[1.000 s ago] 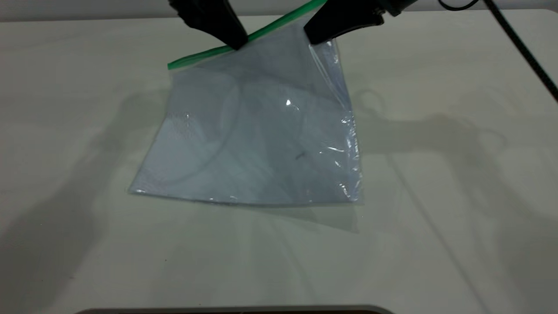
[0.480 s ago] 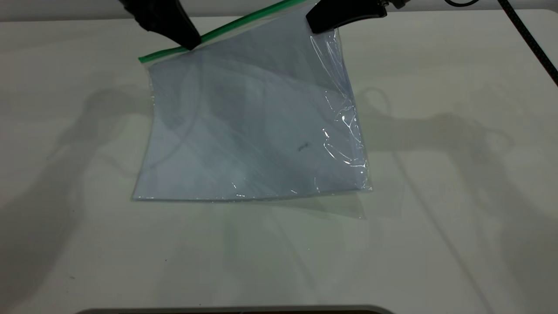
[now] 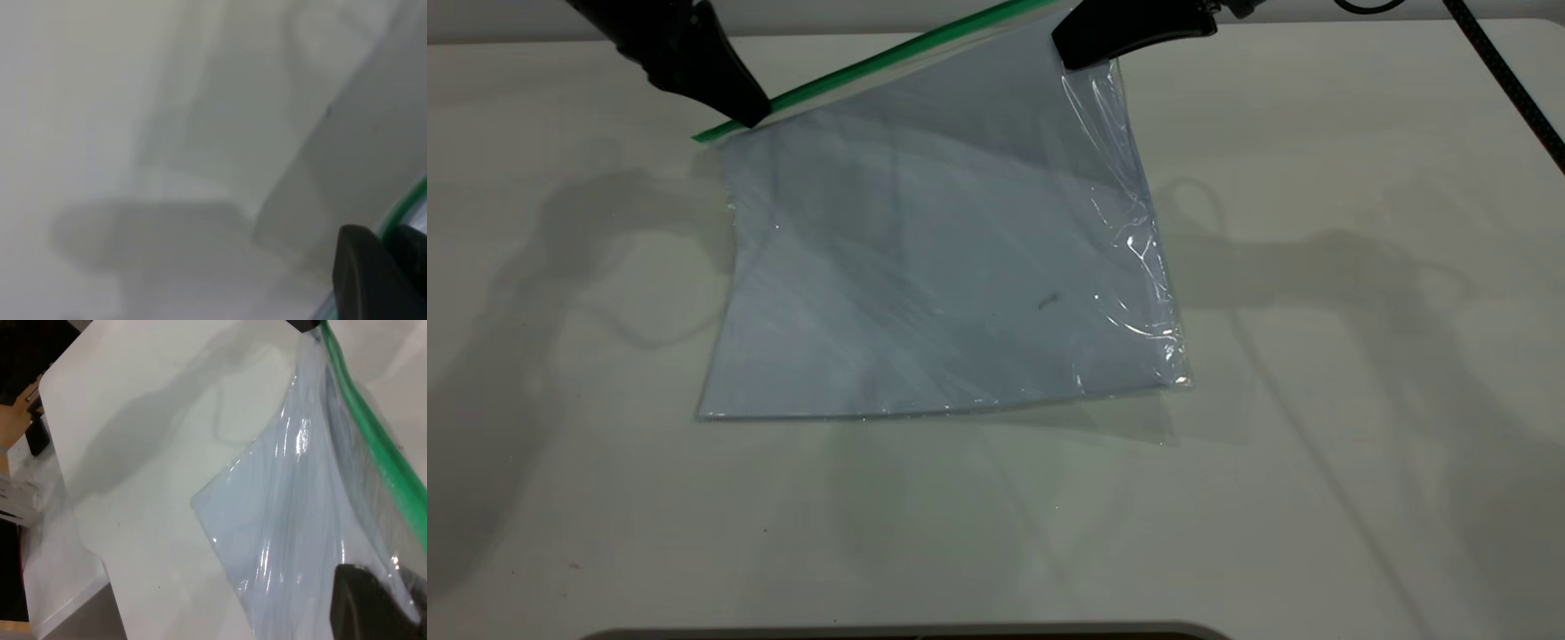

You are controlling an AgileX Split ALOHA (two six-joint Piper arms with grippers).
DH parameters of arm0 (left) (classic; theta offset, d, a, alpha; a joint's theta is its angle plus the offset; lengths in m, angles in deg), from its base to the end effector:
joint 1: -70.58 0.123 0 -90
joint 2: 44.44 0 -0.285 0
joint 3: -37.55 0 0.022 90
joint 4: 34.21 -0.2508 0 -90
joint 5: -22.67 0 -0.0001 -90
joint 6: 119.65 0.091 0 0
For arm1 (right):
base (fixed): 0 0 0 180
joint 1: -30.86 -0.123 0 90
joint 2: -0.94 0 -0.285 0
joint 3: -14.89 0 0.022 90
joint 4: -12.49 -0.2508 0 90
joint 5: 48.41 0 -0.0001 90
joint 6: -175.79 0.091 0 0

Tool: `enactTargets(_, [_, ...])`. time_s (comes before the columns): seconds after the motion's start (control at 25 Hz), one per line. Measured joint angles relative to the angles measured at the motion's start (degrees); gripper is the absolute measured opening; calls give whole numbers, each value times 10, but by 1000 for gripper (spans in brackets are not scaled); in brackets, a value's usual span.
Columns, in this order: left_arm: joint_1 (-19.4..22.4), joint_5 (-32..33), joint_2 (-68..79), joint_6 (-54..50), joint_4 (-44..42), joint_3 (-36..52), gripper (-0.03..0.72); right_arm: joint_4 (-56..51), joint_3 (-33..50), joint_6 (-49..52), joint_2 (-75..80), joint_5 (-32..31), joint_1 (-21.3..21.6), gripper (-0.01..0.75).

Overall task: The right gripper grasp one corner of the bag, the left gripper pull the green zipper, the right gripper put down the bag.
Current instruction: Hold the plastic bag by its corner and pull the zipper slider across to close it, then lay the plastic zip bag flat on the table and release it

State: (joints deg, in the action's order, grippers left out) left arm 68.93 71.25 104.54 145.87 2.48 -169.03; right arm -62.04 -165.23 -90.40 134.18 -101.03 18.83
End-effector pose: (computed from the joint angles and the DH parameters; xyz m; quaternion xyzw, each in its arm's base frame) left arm 0.4878 -0.0549 0.0756 0.5154 0.8157 -0.1373 0.2237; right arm 0.3966 0.1558 0.1235 -0.3448 0.8161 0.3927 0.2468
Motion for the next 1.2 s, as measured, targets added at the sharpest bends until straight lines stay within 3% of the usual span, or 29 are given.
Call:
enactTargets(0.88, [22,-15,0,-39,-50,0,99,1,0,-4,-1,1,0,34])
enactTargets(1.04, [26,-33,-10,-42,0,0,158,9,0,-4,-2,14,1,34])
enactTargets(1.2, [30,-27,-46,-44,78,0,299,16,0,-10,8,38,1,34])
